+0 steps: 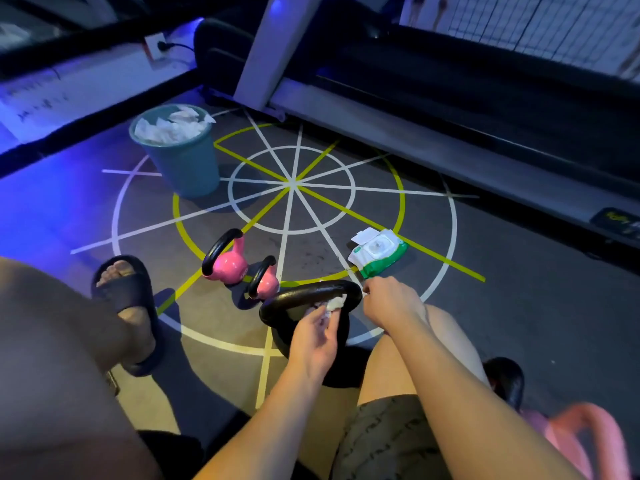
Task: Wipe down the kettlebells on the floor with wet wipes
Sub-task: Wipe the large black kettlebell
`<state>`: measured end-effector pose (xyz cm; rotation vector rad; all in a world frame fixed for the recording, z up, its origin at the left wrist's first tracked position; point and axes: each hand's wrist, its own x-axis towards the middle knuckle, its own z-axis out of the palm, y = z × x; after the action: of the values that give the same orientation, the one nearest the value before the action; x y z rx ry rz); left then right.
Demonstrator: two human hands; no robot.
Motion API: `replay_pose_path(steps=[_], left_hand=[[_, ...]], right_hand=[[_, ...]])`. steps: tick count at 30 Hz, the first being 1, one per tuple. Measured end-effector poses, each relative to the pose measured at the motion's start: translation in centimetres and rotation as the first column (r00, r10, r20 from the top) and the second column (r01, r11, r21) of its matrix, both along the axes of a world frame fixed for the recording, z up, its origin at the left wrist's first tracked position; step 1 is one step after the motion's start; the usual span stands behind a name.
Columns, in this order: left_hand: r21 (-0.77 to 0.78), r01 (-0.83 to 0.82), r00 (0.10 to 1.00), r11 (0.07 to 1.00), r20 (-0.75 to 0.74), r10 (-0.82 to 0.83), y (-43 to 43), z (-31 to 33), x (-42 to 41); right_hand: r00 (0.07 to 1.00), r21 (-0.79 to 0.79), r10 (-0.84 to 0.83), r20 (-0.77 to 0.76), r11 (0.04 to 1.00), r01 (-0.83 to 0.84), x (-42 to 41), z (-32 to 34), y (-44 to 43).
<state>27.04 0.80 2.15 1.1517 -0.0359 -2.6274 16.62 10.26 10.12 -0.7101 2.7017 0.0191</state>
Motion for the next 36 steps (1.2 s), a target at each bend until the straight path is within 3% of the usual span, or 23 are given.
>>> replay_pose_path(steps=[4,9,13,15,19,24,30,36], left_hand=[[-0.088,-0.013,0.997,0.996,0.081,0.02,-2.1,-0.9,0.6],[-0.301,0.103,0.993,0.948,0.084,-0.082,0.6,-0.2,-1.3],[-0.515,0.251,0.929,0.819,0.366,-0.054,3.0,0.8,-2.7],[-0.46,0.25,0.929,0.852,0.362,-0.077,3.3,1.0,-3.1],[-0.211,0.077,0.992,0.975,0.119,-0.052,2.1,1.0,-2.3],[-0.063,0.033,0.997,0.997,0.066,-0.029,-0.2,0.3,1.0],[-0.114,-0.056,0.993,0.992,0.098,0.067,0.5,0.6,1.2],[-0.374,0.131,0.977,0.918,0.205,-0.056,4.1,1.2,-1.4]], right_hand=[[1.0,-0.016,-0.017,0.011,1.0,0.017,-0.1,-0.1,-0.1],[1.0,-0.033,-0.029,0.005,0.999,0.029,0.5,0.4,-0.3],[0.997,-0.105,-0.073,-0.004,0.992,0.072,1.0,0.8,0.3],[0.994,-0.146,-0.106,-0.009,0.984,0.104,1.0,0.8,0.5],[0.991,-0.164,-0.13,-0.014,0.978,0.126,0.9,0.7,0.1],[0.997,-0.106,-0.065,0.05,0.992,0.07,1.1,0.9,-0.7],[0.994,-0.077,0.045,0.101,0.996,-0.037,1.3,1.1,-1.0],[0.994,-0.101,0.038,0.103,0.994,-0.028,1.2,1.2,-0.7]])
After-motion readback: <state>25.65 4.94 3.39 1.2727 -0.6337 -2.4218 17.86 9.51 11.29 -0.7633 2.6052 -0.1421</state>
